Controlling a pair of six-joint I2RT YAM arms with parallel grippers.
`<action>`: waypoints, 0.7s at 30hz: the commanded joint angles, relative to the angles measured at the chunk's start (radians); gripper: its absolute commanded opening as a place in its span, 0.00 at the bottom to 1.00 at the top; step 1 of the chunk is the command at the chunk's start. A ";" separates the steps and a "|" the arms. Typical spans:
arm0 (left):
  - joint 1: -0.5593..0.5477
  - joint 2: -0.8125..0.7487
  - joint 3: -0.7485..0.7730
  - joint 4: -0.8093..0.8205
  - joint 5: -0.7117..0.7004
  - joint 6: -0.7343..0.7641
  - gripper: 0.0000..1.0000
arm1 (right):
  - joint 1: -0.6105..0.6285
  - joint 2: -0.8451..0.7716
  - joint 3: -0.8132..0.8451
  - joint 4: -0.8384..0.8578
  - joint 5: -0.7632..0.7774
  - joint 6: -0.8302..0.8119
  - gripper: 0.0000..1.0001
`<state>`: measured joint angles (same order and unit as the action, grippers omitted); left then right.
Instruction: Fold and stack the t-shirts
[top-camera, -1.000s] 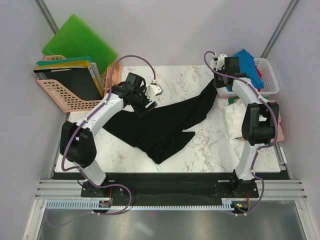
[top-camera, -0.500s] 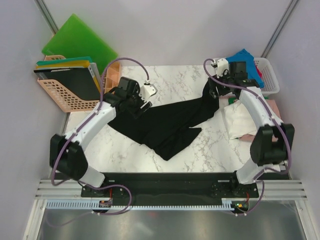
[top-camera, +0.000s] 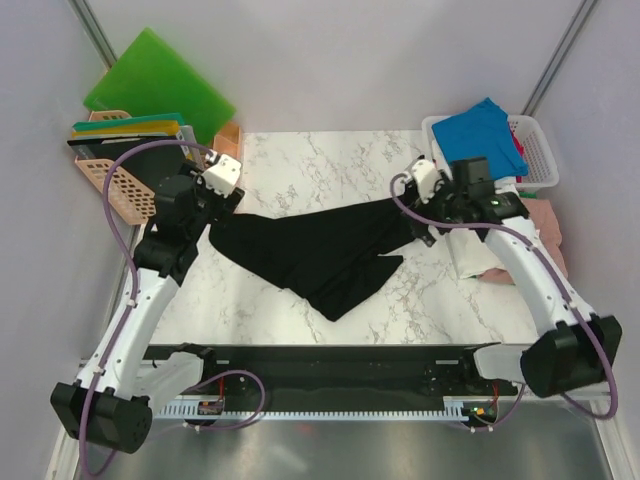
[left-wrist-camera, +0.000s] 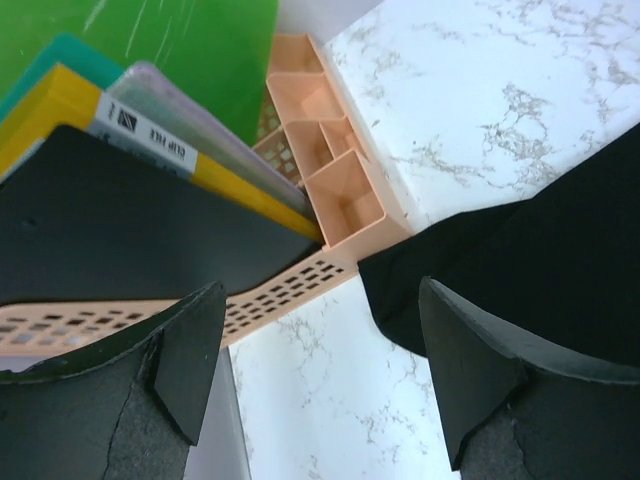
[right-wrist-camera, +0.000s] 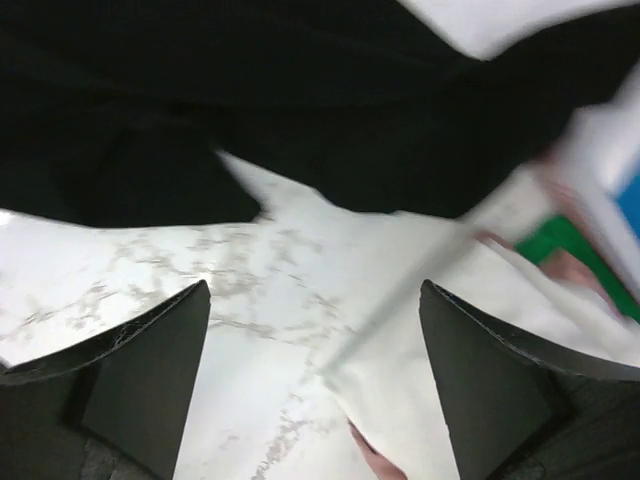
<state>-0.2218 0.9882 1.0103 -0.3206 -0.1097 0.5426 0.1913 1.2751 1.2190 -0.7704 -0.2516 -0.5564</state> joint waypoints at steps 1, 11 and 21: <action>0.053 -0.013 -0.029 0.028 -0.030 -0.097 0.85 | 0.170 0.087 -0.029 -0.055 -0.054 -0.039 0.93; 0.136 0.032 -0.078 -0.058 0.061 -0.121 0.86 | 0.548 0.331 0.077 0.186 0.006 0.058 0.87; 0.136 0.044 -0.053 -0.086 0.085 -0.119 0.86 | 0.668 0.467 0.128 0.316 -0.031 0.098 0.75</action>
<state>-0.0902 1.0260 0.9302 -0.4145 -0.0475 0.4595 0.8360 1.7023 1.3167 -0.5224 -0.2577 -0.4892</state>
